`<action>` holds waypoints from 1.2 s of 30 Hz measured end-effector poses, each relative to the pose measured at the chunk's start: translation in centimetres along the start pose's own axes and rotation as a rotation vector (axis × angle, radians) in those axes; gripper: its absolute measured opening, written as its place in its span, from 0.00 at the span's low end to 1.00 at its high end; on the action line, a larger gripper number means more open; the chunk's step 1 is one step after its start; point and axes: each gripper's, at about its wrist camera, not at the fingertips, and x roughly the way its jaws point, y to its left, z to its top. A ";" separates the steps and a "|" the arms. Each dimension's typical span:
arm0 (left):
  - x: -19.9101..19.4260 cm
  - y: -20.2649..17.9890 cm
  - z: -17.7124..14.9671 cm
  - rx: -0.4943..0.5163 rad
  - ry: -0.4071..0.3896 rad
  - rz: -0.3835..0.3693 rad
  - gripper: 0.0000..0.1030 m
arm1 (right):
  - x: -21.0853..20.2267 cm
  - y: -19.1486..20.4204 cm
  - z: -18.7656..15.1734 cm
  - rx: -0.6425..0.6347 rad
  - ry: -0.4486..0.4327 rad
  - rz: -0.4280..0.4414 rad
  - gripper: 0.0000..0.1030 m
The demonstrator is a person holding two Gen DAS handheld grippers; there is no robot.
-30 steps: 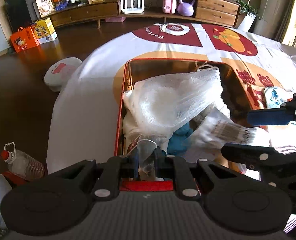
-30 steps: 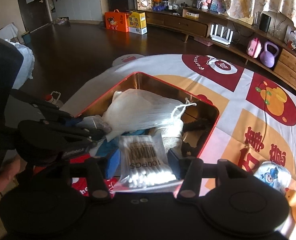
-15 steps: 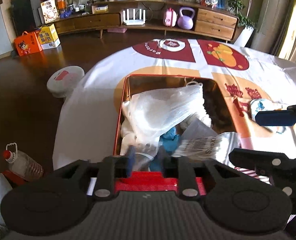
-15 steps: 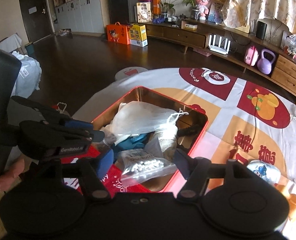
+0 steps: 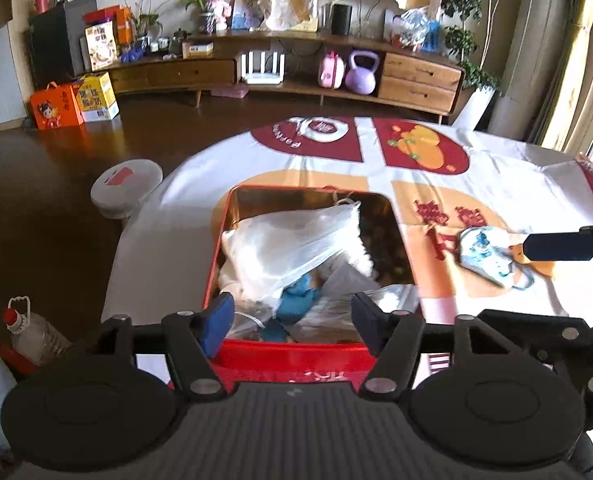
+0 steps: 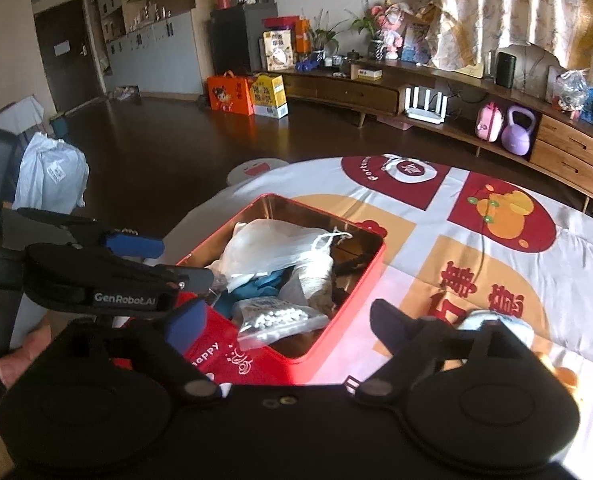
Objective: Organize soft objects
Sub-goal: 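Open both tools and withdraw them from the red box, then move the left tool to the cartoon face mask while the right tool reaches the yellow duck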
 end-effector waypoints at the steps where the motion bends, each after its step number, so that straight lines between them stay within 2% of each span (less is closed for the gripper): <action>1: -0.3 -0.4 0.0 0.002 -0.008 -0.001 0.65 | -0.4 -0.2 -0.1 0.007 -0.004 0.003 0.90; 4: -1.0 -1.5 0.0 0.012 -0.025 -0.014 0.65 | -1.6 -1.0 -0.6 0.025 -0.020 0.008 0.94; 9: -1.6 -3.8 0.0 0.023 -0.048 -0.040 0.74 | -3.7 -2.9 -1.8 0.054 -0.045 0.001 0.97; 13: -1.6 -6.0 0.1 0.029 -0.058 -0.063 0.79 | -5.3 -4.9 -2.9 0.079 -0.057 -0.028 1.00; 20: -1.1 -10.2 0.5 0.050 -0.085 -0.095 0.82 | -6.7 -9.3 -5.2 0.149 -0.049 -0.092 1.00; 27: 1.3 -14.6 1.0 0.081 -0.051 -0.139 0.82 | -7.6 -13.2 -7.2 0.190 -0.036 -0.144 1.00; 36: 5.8 -18.9 1.5 0.141 0.006 -0.148 0.82 | -6.8 -18.1 -9.3 0.191 0.019 -0.186 1.00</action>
